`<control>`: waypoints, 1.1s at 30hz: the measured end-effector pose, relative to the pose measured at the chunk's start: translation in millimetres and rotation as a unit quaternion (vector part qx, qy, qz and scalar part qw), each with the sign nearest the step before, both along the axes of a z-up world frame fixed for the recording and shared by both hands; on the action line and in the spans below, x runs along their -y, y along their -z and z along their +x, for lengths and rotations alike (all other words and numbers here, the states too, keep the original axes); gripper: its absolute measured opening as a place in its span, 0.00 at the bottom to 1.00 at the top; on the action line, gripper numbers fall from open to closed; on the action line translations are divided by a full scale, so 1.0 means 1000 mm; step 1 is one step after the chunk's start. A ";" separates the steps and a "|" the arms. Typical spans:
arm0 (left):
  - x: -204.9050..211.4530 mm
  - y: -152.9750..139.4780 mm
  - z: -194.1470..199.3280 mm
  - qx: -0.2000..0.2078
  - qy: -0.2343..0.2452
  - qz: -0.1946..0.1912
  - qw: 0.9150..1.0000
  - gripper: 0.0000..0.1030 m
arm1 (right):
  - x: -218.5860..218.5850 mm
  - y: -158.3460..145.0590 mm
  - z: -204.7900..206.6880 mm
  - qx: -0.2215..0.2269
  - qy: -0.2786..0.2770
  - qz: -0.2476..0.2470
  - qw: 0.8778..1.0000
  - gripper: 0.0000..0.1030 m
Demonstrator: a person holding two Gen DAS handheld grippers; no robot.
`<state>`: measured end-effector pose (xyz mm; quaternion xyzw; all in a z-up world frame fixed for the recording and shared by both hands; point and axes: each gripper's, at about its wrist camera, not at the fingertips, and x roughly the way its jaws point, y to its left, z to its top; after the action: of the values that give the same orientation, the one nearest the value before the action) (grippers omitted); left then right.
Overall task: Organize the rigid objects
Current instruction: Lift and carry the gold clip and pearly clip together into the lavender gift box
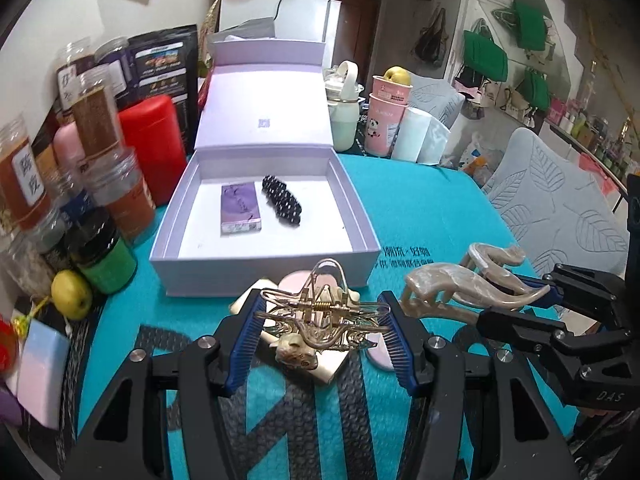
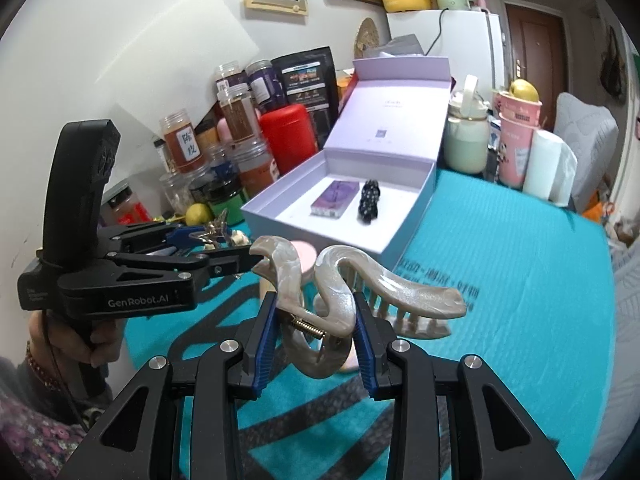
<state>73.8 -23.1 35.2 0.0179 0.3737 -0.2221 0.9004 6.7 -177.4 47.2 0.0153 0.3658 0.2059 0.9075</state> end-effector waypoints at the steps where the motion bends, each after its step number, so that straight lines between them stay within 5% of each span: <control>1: 0.002 -0.002 0.003 0.003 0.000 0.001 1.000 0.55 | 0.001 -0.001 0.004 0.002 0.000 0.000 1.000 0.34; 33: -0.003 -0.022 0.113 0.027 -0.034 0.027 0.999 0.55 | 0.006 -0.020 0.126 0.038 -0.028 -0.013 0.999 0.34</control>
<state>187.3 -20.0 56.9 0.0359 0.3559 -0.1808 0.9162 132.5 -183.5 67.6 -0.0143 0.3338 0.2270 0.9148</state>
